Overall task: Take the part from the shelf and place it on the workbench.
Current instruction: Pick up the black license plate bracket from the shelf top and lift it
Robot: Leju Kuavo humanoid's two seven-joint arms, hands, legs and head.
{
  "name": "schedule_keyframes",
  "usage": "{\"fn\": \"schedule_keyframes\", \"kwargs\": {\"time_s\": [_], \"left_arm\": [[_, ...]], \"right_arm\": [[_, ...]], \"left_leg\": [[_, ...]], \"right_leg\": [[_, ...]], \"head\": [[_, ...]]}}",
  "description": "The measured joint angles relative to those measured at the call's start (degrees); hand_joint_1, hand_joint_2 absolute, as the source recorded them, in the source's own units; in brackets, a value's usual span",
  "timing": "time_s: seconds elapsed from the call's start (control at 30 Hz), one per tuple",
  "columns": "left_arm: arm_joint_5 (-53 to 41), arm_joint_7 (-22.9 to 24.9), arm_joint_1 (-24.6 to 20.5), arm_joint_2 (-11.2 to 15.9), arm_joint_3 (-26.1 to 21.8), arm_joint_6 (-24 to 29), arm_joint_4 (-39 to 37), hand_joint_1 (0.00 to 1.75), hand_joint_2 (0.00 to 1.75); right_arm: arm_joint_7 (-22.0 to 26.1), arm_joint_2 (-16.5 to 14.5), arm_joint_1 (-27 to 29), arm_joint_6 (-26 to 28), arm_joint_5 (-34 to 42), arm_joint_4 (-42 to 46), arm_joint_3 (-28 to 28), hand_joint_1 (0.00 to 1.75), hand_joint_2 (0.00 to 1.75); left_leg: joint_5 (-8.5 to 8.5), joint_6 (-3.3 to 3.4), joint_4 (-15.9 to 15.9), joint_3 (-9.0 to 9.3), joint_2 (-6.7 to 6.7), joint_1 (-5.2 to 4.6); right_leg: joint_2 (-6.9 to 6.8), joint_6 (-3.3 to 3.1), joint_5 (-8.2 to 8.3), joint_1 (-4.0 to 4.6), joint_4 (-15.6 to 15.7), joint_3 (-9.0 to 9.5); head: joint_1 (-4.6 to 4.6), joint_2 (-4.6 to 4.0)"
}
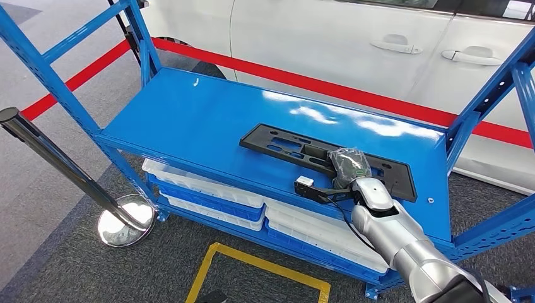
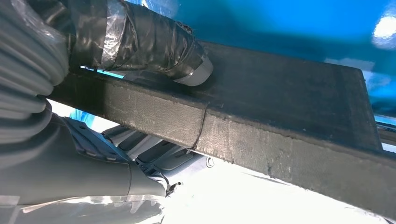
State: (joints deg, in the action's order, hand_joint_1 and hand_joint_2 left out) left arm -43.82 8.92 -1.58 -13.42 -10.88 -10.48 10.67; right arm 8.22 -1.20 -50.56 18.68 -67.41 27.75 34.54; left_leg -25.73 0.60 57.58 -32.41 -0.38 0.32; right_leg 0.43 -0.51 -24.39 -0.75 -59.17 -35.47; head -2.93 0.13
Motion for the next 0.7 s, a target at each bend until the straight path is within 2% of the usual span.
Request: {"fn": "schedule_keyframes", "kwargs": {"time_s": [0.1,0.23,0.43,0.57,0.7], "left_arm": [[-0.1,-0.2,0.0,0.0,-0.1,0.2,0.0,0.0,0.0],[-0.3,-0.3,0.0,0.0,-0.4,0.4,0.0,0.0,1.75],[-0.4,-0.6,0.0,0.0,-1.1,0.8,0.0,0.0,1.75],[-0.4,-1.3,0.1,0.0,-1.4,3.0,0.0,0.0,1.75],[-0.8,-0.4,0.1,0.0,-1.7,3.3,0.0,0.0,1.75]], "right_arm": [[0.4,0.0,0.4,0.2,0.4,1.3,-0.2,1.75,1.75],[1.6,0.3,1.4,0.9,1.5,4.6,-0.3,1.75,1.75],[4.1,1.3,3.0,2.3,3.6,10.3,-0.7,1.75,1.75],[5.0,2.6,4.3,2.5,5.8,15.3,-1.3,1.75,1.75],[7.3,4.4,6.0,-1.6,11.7,24.0,-2.2,1.75,1.75]], "left_leg": [[-0.01,-0.01,0.0,0.0,0.0,0.0],[-0.02,-0.01,0.0,0.0,0.01,0.0],[-0.02,-0.01,0.0,-0.03,0.01,0.0],[-0.02,-0.01,0.0,-0.06,0.0,0.0],[-0.04,0.0,0.0,-0.07,0.02,-0.01]], "right_leg": [[0.02,0.0,0.0,0.0,0.0,-0.02],[0.07,0.0,0.0,0.01,0.0,-0.06],[0.06,0.0,0.0,0.01,0.0,-0.08],[0.05,0.0,0.0,0.0,0.0,-0.09],[0.07,0.0,0.0,-0.01,0.0,-0.12]], "head": [[0.0,0.0],[0.0,0.0],[-0.01,0.0],[0.0,0.0],[-0.01,0.0]]}}
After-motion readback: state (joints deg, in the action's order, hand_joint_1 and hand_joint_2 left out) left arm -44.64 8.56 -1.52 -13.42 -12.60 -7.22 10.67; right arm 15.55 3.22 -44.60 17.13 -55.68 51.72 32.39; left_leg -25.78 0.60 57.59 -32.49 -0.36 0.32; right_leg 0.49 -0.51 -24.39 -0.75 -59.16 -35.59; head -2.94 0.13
